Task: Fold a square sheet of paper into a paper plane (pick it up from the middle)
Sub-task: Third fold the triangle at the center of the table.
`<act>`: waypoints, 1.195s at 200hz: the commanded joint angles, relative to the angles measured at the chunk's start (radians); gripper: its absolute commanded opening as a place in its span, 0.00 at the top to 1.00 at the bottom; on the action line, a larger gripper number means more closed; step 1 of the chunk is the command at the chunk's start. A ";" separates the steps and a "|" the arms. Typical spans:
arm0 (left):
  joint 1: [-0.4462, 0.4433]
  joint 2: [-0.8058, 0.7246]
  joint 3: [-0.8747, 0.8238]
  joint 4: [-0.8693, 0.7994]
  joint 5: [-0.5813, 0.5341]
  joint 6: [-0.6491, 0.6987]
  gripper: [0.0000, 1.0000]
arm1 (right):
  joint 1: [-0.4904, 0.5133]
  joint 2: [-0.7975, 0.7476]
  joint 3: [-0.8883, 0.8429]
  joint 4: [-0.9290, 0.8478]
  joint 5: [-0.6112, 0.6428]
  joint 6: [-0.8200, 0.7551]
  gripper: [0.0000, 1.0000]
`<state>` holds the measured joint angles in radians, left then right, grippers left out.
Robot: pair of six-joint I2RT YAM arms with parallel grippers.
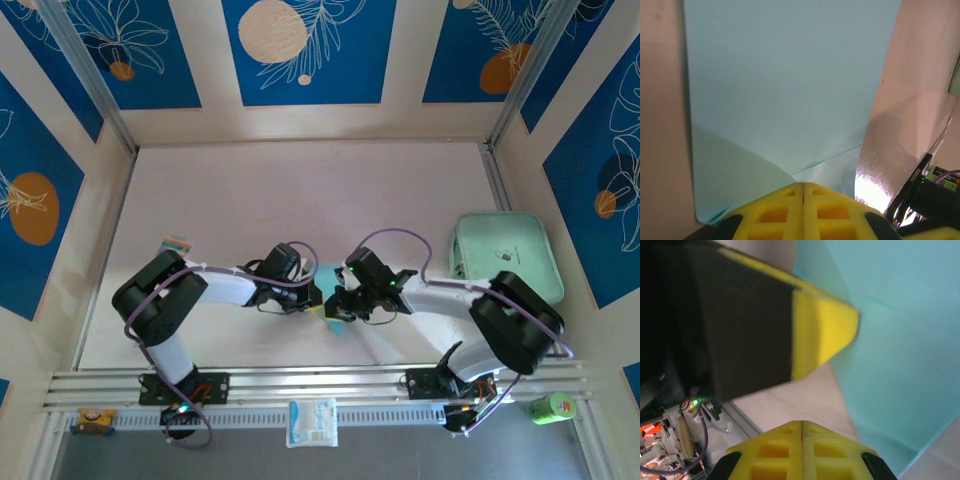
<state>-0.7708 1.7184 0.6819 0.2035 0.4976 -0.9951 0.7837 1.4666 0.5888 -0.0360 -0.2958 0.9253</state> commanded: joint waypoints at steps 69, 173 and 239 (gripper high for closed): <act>-0.006 0.037 -0.008 -0.075 -0.053 0.015 0.94 | 0.031 -0.025 -0.192 0.037 -0.014 0.078 0.94; -0.019 -0.002 -0.075 0.024 -0.116 -0.059 0.94 | -0.040 -0.317 -0.178 -0.075 0.012 0.047 0.92; -0.025 -0.007 -0.074 0.031 -0.116 -0.057 0.94 | -0.043 0.003 -0.004 -0.005 -0.015 0.020 0.92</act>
<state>-0.7906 1.6974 0.6289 0.2970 0.4404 -1.0500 0.7433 1.3968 0.5552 -0.0380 -0.2993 0.9600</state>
